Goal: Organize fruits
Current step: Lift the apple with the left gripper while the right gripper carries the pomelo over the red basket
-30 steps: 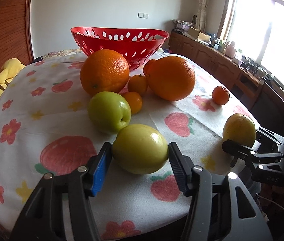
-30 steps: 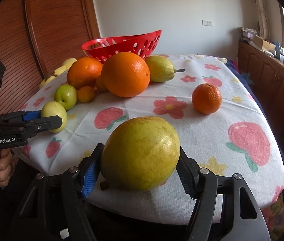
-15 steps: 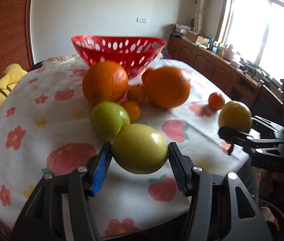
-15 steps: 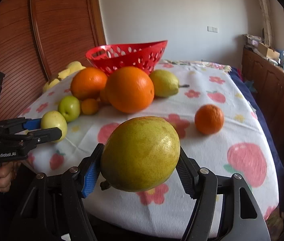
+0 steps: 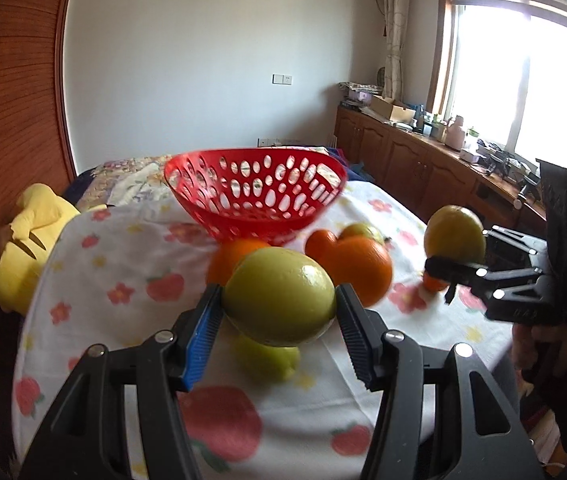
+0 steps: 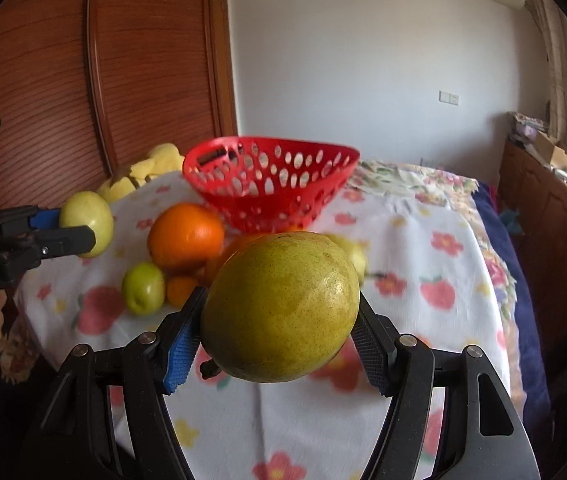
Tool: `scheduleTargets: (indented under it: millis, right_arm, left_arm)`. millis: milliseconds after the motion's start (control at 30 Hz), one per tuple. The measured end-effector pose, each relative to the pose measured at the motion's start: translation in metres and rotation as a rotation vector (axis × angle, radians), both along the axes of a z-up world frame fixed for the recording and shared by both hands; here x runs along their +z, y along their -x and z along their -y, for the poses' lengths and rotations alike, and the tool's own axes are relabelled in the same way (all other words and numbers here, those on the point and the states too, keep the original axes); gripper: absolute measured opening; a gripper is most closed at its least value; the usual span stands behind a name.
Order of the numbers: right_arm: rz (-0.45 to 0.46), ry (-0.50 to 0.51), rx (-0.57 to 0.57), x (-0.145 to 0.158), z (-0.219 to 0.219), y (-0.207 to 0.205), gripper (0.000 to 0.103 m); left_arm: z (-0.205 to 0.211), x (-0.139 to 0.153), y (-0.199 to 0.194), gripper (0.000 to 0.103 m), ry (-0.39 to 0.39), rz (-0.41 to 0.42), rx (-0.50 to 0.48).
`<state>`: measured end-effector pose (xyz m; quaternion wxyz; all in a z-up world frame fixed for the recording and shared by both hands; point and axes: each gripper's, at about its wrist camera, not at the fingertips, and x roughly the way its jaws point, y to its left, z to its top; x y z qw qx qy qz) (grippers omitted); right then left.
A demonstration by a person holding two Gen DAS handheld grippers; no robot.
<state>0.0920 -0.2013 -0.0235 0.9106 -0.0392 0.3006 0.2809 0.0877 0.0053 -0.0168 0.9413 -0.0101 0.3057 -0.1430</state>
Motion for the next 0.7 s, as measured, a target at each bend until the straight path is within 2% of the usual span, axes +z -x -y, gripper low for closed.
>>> scheduleTargets:
  millis: [333,700]
  right_arm:
    - [0.05,-0.016,0.029,0.037,-0.019,-0.052,0.07]
    - [0.027,0.025,0.083,0.035,-0.068,-0.119,0.07]
  left_arm:
    - [-0.013,0.016,-0.042,0.056,-0.011,0.033,0.01]
    - [-0.033,0.022,-0.095,0.056,-0.029,0.029,0.036]
